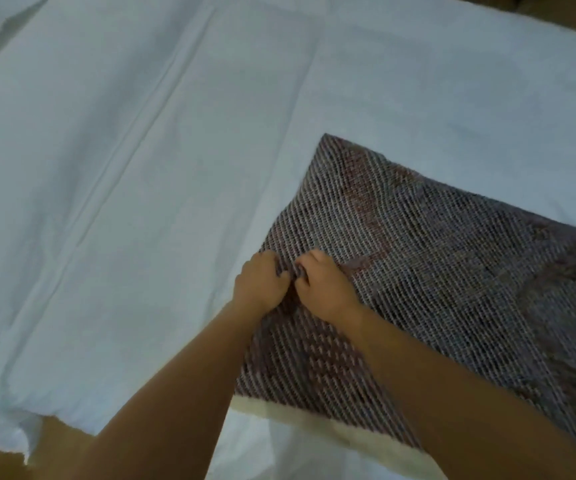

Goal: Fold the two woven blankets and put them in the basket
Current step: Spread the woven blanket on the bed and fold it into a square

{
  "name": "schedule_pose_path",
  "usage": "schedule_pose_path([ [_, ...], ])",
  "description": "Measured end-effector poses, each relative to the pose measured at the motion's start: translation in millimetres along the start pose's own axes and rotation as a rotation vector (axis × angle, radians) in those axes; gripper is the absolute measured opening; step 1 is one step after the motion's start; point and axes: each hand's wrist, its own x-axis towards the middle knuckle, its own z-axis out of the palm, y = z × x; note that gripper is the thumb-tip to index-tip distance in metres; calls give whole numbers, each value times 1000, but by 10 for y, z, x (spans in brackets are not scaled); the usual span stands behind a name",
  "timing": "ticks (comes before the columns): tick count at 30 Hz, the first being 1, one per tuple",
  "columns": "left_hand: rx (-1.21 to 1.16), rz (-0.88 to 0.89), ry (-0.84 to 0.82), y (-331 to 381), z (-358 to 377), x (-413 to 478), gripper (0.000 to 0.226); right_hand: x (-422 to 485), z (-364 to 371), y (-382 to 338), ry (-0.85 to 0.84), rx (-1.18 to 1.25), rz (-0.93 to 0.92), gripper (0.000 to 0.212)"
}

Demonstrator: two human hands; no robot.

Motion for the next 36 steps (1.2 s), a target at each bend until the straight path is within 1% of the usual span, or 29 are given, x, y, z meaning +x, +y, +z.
schedule_pose_path([
  [3,-28,-12,12,248,40,477,31,530,-407,328,118,20,54,23],
  [5,-52,-20,41,405,62,802,35,913,-712,564,206,9,104,26],
  [7,-127,-42,78,567,81,1118,39,1276,-999,795,290,-15,146,28],
  [9,-231,-103,101,731,62,1427,52,1570,-1227,985,375,-29,196,31],
  [10,-272,-130,109,806,49,1587,57,1684,-1296,1074,375,-36,215,35],
  [11,-306,-154,103,885,35,1744,59,1781,-1339,1159,326,-35,235,39],
  [12,-338,-184,84,966,23,1894,59,1865,-1367,1237,244,-18,258,42],
  [13,-374,-217,56,1045,16,2030,57,1934,-1376,1302,150,14,278,40],
  [15,-462,-268,12,1181,14,2225,44,2035,-1349,1398,-2,57,300,29],
  [18,-592,-343,-100,1343,38,2347,20,2166,-1344,1472,-50,58,306,22],
  [19,-619,-342,-121,1377,45,2372,15,2209,-1346,1484,-57,77,298,19],
  [20,-634,-313,-106,1393,39,2399,11,2248,-1355,1488,-56,114,274,14],
  [21,-637,-258,-40,1393,18,2425,9,2284,-1371,1481,-41,162,237,10],
  [22,-611,-184,68,1370,-21,2450,9,2319,-1395,1462,-10,205,191,9],
  [24,-435,-52,301,1250,-112,2478,12,2386,-1421,1378,74,236,106,11],
  [25,-327,-22,381,1166,-138,2487,15,2425,-1410,1321,112,214,83,12],
  [27,-182,-24,451,1018,-138,2520,23,2496,-1314,1214,170,55,60,10],
  [29,-88,-40,472,943,-66,2578,28,2522,-1154,1168,250,-161,17,9],
  [30,-40,-52,470,929,-21,2605,30,2515,-1072,1180,278,-228,-2,10],
  [32,22,-116,444,891,62,2631,36,2468,-919,1263,290,-288,-17,11],
  [34,-35,-182,376,821,127,2594,39,2427,-803,1365,289,-307,8,15],
  [36,-174,-224,269,741,143,2486,46,2398,-732,1415,300,-319,40,17],
])
